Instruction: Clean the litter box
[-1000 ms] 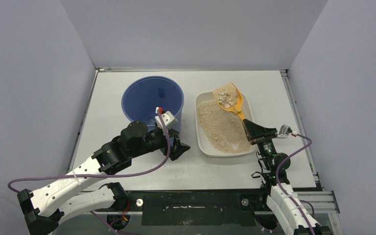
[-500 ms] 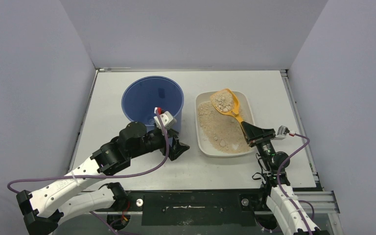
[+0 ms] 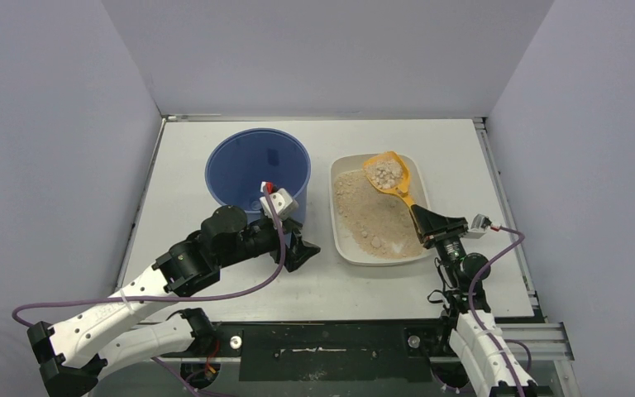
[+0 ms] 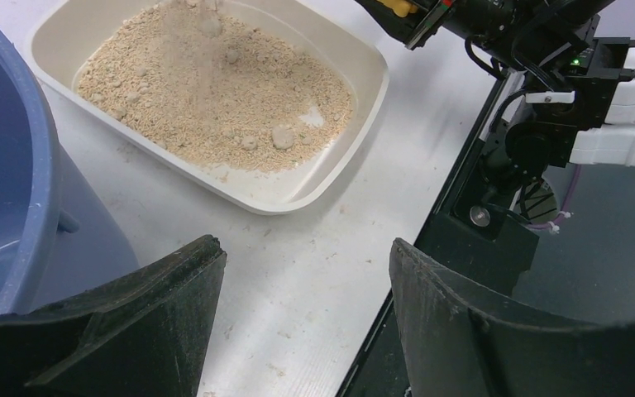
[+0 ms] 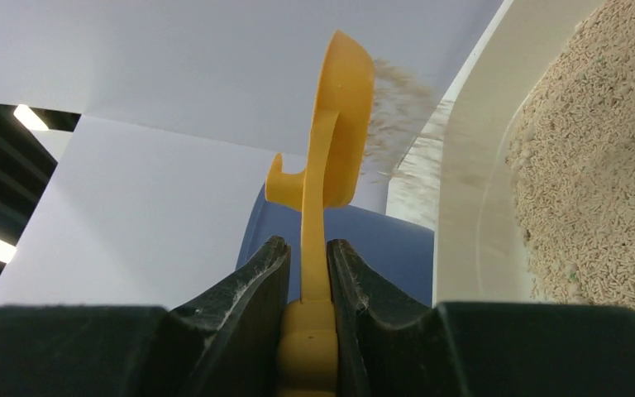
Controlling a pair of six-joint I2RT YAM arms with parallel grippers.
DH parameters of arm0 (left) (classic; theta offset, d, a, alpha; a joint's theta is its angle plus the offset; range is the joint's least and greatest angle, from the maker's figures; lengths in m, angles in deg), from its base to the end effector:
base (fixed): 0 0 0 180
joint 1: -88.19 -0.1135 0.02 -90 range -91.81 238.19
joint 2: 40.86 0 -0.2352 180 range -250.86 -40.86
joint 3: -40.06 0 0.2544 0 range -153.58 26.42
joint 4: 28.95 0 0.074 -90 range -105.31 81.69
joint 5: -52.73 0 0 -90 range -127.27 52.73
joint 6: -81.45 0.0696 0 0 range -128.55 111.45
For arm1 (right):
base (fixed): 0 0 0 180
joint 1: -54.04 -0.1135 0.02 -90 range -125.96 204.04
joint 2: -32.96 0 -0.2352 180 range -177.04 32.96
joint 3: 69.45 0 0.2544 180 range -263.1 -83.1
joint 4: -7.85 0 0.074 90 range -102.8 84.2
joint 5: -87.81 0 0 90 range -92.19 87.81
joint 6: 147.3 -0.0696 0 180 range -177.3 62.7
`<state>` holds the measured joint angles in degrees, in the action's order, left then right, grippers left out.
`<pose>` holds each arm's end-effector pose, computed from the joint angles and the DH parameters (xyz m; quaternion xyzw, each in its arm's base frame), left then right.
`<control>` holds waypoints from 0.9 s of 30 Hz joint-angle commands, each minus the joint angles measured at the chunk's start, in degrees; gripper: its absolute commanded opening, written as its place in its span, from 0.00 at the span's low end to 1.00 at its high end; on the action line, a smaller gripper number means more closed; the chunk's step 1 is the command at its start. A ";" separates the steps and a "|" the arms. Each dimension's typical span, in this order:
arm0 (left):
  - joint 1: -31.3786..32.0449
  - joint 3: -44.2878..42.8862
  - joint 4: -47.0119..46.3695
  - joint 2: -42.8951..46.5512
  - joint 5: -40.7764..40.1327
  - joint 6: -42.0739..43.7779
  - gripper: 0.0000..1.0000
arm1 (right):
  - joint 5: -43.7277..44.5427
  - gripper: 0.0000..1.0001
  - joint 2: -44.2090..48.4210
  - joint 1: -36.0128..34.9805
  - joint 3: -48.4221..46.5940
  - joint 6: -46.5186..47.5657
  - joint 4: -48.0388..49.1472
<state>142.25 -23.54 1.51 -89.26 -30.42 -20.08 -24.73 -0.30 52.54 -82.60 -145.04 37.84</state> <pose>0.1385 -0.2052 0.3184 0.3215 0.7261 -0.3681 0.4836 0.1977 0.0319 0.1788 0.3222 0.5630 0.6168 0.4459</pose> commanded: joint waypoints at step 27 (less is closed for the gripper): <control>-0.02 -0.11 -3.57 0.72 2.63 -0.67 0.69 | -0.85 0.00 2.32 -1.73 2.43 0.79 1.21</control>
<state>142.25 -23.54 1.12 -89.15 -28.54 -20.32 -24.91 3.59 53.09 -82.60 -143.97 32.25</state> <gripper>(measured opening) 0.688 0.217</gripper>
